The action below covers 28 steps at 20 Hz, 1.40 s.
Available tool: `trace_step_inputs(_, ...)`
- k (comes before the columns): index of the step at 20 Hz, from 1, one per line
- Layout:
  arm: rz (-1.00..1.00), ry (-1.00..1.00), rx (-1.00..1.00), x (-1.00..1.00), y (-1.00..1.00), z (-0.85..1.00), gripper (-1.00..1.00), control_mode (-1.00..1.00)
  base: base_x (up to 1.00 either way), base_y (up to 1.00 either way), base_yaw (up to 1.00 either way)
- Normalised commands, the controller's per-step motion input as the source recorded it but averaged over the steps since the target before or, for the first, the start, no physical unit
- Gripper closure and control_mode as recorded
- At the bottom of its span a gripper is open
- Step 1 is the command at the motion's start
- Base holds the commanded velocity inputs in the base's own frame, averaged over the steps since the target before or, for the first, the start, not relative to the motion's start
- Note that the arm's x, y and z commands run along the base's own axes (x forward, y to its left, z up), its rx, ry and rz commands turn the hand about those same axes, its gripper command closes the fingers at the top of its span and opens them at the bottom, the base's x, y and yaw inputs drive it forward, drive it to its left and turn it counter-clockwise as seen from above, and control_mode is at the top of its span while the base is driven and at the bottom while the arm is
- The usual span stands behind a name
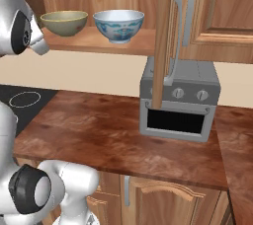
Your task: Open the cabinet. Pick the bowls from the counter and place them in the cabinet. Then close the cabinet.
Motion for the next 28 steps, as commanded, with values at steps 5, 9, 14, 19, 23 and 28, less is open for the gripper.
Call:
trace_step_inputs(5, 0.0, 0.0, 0.0, -0.67, -0.49, 0.0, -1.0, -1.0, 0.0, 0.0, 0.0)
trace_step_inputs(9, 0.0, -0.01, 0.0, -0.63, -0.48, 0.0, -1.0, -1.0, 0.0, 0.0, 0.0)
trace_step_inputs(14, 0.0, -0.22, 0.0, -0.68, -0.39, -0.16, -1.0, -1.0, 0.0, 0.0, 0.0)
trace_step_inputs(19, 0.0, -0.25, 0.0, -0.71, -0.31, -0.12, -1.0, -1.0, 0.0, 0.0, 0.0)
trace_step_inputs(23, 0.0, -0.17, 0.0, -0.64, -0.32, -0.02, -1.0, -1.0, 0.0, 0.0, 0.0)
trace_step_inputs(28, 0.0, -0.13, 0.01, -0.4, -0.31, 0.01, -1.0, -1.0, 0.0, 0.0, 0.0)
